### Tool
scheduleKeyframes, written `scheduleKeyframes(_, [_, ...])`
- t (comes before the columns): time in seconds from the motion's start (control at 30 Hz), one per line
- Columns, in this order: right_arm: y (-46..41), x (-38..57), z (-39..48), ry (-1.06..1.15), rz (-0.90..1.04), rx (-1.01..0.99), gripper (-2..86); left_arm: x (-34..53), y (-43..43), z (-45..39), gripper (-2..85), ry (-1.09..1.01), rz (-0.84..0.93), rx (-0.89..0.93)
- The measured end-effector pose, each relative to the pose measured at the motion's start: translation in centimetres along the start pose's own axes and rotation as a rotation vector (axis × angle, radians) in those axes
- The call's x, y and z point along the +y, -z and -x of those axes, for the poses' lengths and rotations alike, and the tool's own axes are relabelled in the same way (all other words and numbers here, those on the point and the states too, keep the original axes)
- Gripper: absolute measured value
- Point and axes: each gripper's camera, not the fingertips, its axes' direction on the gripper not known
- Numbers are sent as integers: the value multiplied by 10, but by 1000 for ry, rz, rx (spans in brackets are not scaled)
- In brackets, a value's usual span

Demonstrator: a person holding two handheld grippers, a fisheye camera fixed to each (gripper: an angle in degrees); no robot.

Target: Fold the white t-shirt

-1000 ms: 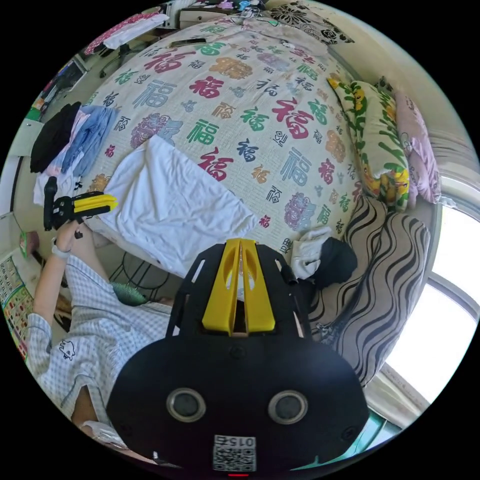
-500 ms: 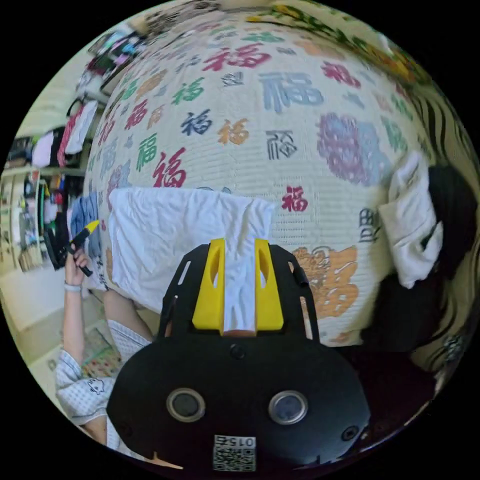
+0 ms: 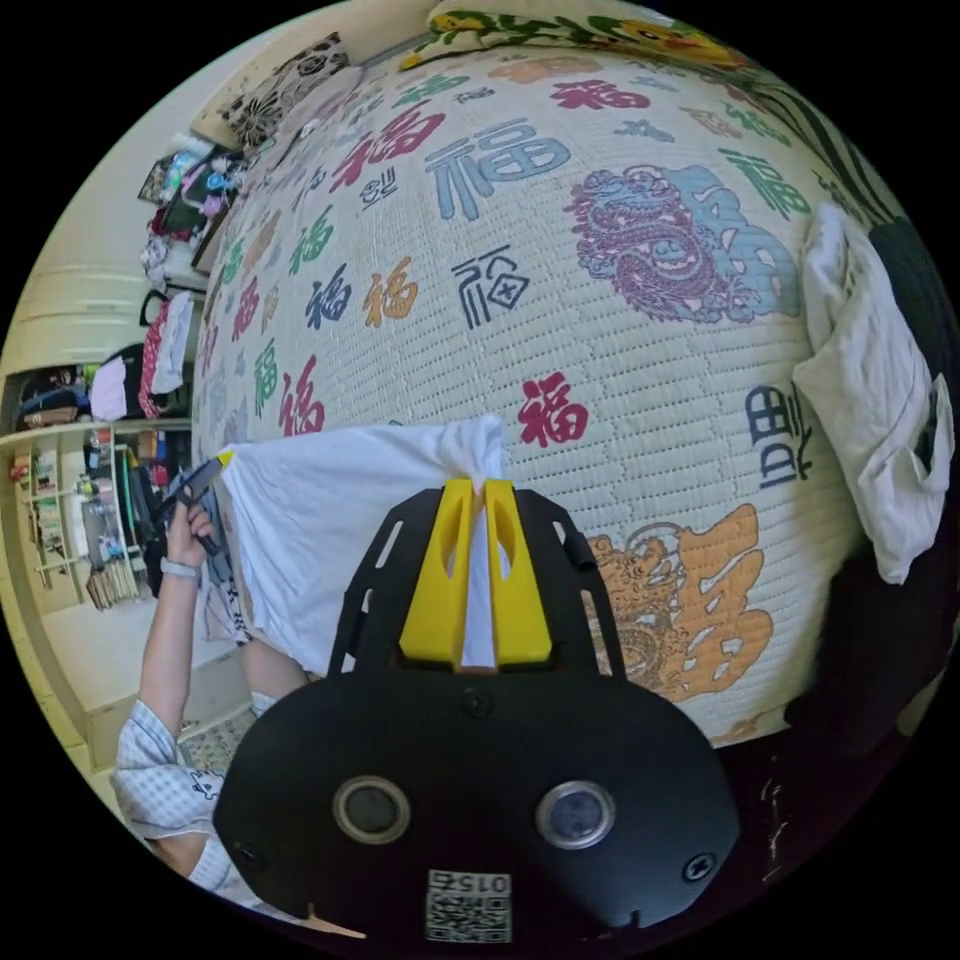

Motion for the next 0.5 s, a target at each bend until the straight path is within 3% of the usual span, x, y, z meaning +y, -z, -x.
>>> scheduleKeyframes(0.23, [5, 43, -18, 42, -64, 5, 68, 51, 45, 10, 108, -1, -68, 84])
scheduleKeyframes(0.37, [-11, 107, -22, 110, 7, -191, 86, 137, 67, 7, 119, -28, 14, 145])
scheduleKeyframes(0.5, [-54, 159, -14, 110, 112, -192, 97, 208, 55, -4, 120, -2, 116, 205])
